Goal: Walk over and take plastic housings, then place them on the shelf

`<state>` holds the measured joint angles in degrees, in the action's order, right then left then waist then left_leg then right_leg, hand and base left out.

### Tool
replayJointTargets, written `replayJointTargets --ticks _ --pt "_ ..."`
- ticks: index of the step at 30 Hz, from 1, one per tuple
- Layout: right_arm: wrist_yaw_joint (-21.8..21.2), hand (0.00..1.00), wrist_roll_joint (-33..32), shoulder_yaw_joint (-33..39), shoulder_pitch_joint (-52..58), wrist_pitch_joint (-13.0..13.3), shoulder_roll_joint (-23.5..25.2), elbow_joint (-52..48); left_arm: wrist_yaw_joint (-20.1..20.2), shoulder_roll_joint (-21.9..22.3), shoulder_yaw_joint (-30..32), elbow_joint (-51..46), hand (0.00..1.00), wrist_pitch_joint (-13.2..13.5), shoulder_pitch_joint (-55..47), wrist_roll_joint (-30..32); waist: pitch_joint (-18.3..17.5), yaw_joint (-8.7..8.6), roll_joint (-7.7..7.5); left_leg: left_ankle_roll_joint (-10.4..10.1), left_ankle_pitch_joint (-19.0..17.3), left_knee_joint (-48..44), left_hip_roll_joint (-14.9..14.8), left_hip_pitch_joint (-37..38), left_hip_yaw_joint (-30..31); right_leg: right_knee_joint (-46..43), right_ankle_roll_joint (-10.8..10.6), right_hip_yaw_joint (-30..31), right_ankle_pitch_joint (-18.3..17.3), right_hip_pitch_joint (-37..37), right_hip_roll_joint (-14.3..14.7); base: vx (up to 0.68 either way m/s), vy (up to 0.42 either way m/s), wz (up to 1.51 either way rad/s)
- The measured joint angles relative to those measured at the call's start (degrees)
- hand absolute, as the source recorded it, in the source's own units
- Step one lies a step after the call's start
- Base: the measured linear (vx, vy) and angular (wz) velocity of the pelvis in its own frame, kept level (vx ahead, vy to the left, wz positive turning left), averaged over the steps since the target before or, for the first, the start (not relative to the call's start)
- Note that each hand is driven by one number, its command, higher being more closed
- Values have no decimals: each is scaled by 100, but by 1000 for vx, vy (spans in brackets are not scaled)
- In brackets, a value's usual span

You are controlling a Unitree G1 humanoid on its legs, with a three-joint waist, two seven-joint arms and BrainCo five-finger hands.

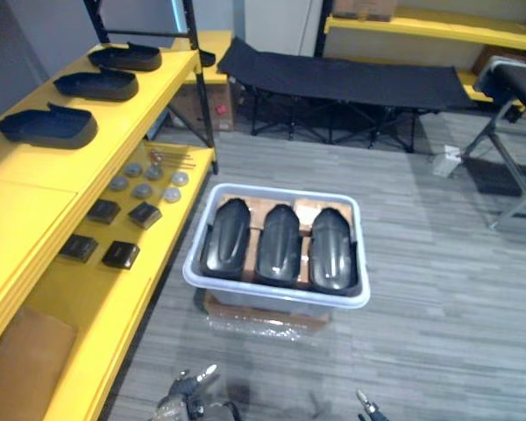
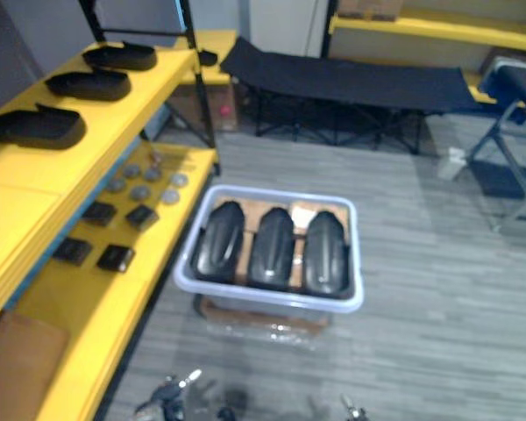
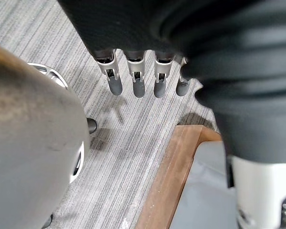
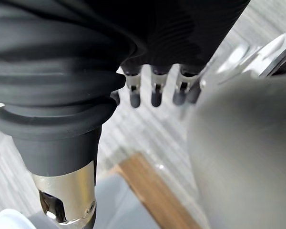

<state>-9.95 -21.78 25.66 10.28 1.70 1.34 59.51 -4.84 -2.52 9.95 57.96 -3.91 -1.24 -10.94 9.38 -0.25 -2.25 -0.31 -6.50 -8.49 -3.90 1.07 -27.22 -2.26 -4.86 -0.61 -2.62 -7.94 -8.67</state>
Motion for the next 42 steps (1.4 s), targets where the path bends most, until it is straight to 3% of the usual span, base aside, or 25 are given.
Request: replayJointTargets --ticks 2,5,6,9,12,13,16,19,20,22,24,26,27,30,31,34,38,42 --pt "-126 0 210 -17 15 33 -2 11 -3 -29 0 79 0 -1 11 -2 -16 4 -47 -9 255 356 141 67 -5 139 -1 -114 -6 4 -60 -131 -67 -1" --pt "-311 0 620 -255 62 103 -74 9 -10 -79 -2 172 0 -1 8 1 -41 -24 -124 -37 789 1154 445 288 29 199 -163 -240 -242 85 -197 -140 -31 5" --pt "-353 0 713 -293 106 124 -104 12 -10 -66 -1 188 0 -1 -11 2 -48 -28 -113 -34 870 1339 480 367 77 190 -165 -258 -243 79 -191 -138 7 19" --pt "-507 0 979 -1024 187 508 -284 -194 -9 -73 -23 155 0 16 -98 29 -58 8 -114 -56 873 1359 518 382 236 181 -148 -322 -220 24 -189 -114 24 12" --pt "-1066 0 989 -2269 299 629 -407 -1705 -14 -161 -278 70 0 -36 -145 79 -57 8 -152 -26 843 1366 594 256 542 190 -137 -393 -216 101 -238 -79 59 4" --pt "-1391 0 714 -2685 300 575 -382 -2882 -4 -214 -461 -129 0 -99 -204 187 -87 8 -176 -9 832 1365 641 144 660 189 -117 -397 -220 199 -253 -52 52 5" --pt "-1435 0 77 -2733 292 488 -242 -4285 19 -302 -647 -355 0 -156 -280 302 -119 13 -266 -7 830 1361 704 67 790 153 -72 -407 -234 230 -275 -3 31 19" --pt "-831 0 -738 -1888 126 640 -287 -5984 33 -380 -659 -616 0 -108 -447 302 -168 -12 -363 22 813 1334 750 88 777 -57 -122 -408 -198 311 -328 80 21 4" --pt "-536 0 -1021 -1312 -133 873 -408 -6417 35 -386 -656 -696 0 -78 -533 307 -200 -94 -385 35 809 1331 740 88 727 -84 -230 -405 -101 368 -325 66 3 -21" --pt "-155 0 -1298 -511 -545 1077 -656 -6708 48 -396 -612 -737 0 -70 -598 314 -231 -168 -398 150 845 1327 703 99 618 -45 -241 -398 26 378 -283 87 30 -32" --pt "598 0 -1488 421 -1156 1251 -1123 -6734 99 -431 -612 -727 0 -112 -658 391 -259 -294 -369 210 833 1324 676 122 604 106 -206 -404 192 351 -214 105 34 -29" --pt "1128 0 -1398 699 -1305 1245 -1416 -6596 123 -433 -610 -718 0 -175 -673 422 -258 -376 -367 246 808 1324 660 186 616 163 -205 -411 196 263 -215 67 -34 -10" --pt "1539 0 -1304 826 -1371 1144 -1671 -6328 129 -435 -609 -718 0 -208 -677 421 -258 -371 -346 247 799 1325 664 263 646 182 -205 -410 196 202 -213 33 -30 -11" --pt "2099 0 -1125 918 -1523 662 -2048 -5713 158 -384 -585 -713 0 -242 -690 425 -265 -370 -254 229 792 1328 674 263 758 204 -176 -451 156 185 -226 -26 -31 -1" --pt "2171 0 -1086 936 -1562 574 -2104 -5583 161 -377 -559 -713 0 -243 -711 425 -269 -368 -247 226 795 1329 684 257 779 203 -164 -488 126 186 -239 -69 -24 9" --pt "2469 0 -1016 979 -1685 -29 -2570 -4762 236 -344 -377 -723 0 -238 -795 457 -289 -364 -183 204 817 1334 785 211 948 174 -179 -757 -59 186 -338 -57 11 17" --pt "2571 0 -918 1042 -1973 -409 -3039 -3719 382 -366 -301 -729 0 -200 -845 482 -224 -347 -37 230 870 1334 883 67 1292 208 -173 -960 -57 208 -398 -45 25 24" --pt "2616 0 -1057 1203 -2349 -491 -3150 -3057 409 -437 -214 -787 0 -120 -844 481 108 -242 -10 294 949 1329 916 -210 1403 210 -110 -1043 -4 425 -418 -48 31 16"
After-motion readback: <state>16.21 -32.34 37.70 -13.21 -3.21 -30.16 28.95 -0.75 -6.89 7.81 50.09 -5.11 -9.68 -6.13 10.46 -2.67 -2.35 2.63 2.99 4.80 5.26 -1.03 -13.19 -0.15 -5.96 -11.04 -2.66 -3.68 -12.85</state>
